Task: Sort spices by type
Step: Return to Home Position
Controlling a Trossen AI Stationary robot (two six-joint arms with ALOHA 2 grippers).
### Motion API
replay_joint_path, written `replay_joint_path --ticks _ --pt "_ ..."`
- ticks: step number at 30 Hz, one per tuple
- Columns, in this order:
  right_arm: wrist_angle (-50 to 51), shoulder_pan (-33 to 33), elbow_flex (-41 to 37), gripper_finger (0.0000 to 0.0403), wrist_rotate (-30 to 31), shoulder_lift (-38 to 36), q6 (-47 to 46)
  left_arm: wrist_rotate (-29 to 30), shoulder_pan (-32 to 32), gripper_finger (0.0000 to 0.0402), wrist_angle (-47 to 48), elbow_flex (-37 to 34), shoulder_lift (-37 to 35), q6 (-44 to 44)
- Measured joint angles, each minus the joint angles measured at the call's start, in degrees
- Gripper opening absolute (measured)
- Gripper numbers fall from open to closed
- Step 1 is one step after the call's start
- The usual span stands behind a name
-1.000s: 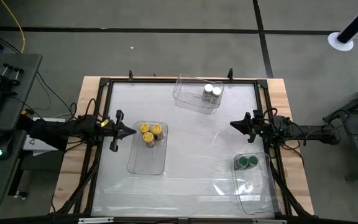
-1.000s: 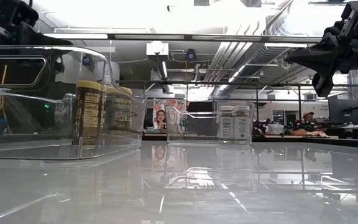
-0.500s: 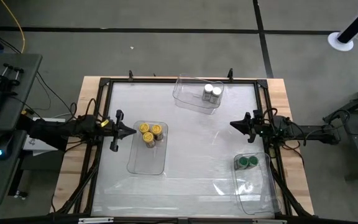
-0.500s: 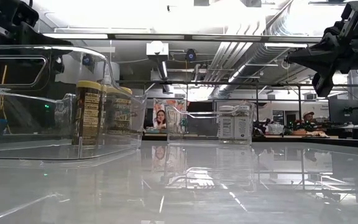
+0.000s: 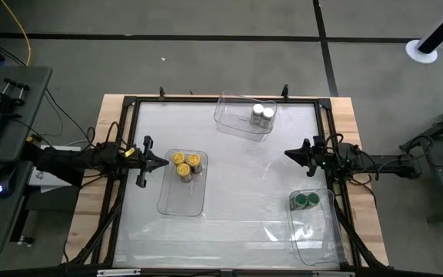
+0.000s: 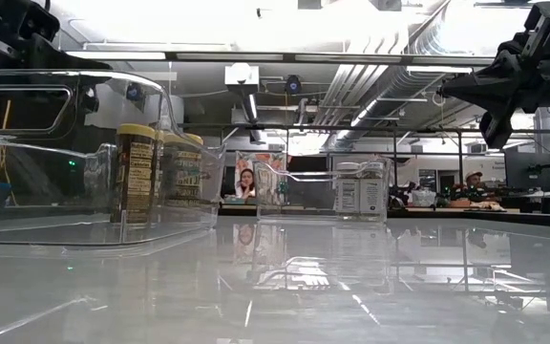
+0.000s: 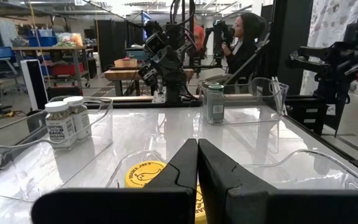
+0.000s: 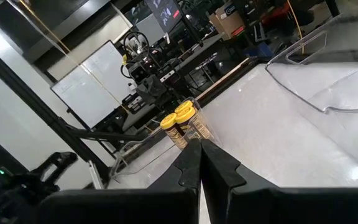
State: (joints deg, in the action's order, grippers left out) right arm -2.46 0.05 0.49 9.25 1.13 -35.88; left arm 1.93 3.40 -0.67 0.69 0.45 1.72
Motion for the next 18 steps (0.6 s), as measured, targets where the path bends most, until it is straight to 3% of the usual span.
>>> replay_joint_path --ticks 11,18 --pt "-0.09 -0.04 0.0 0.0001 0.55 -0.01 35.83 0.0 0.0 0.0 0.0 0.0 0.0 0.0" --pt "-0.09 -0.04 0.0 0.0001 0.49 0.0 36.28 0.0 0.0 0.0 -0.02 0.0 0.0 0.0"
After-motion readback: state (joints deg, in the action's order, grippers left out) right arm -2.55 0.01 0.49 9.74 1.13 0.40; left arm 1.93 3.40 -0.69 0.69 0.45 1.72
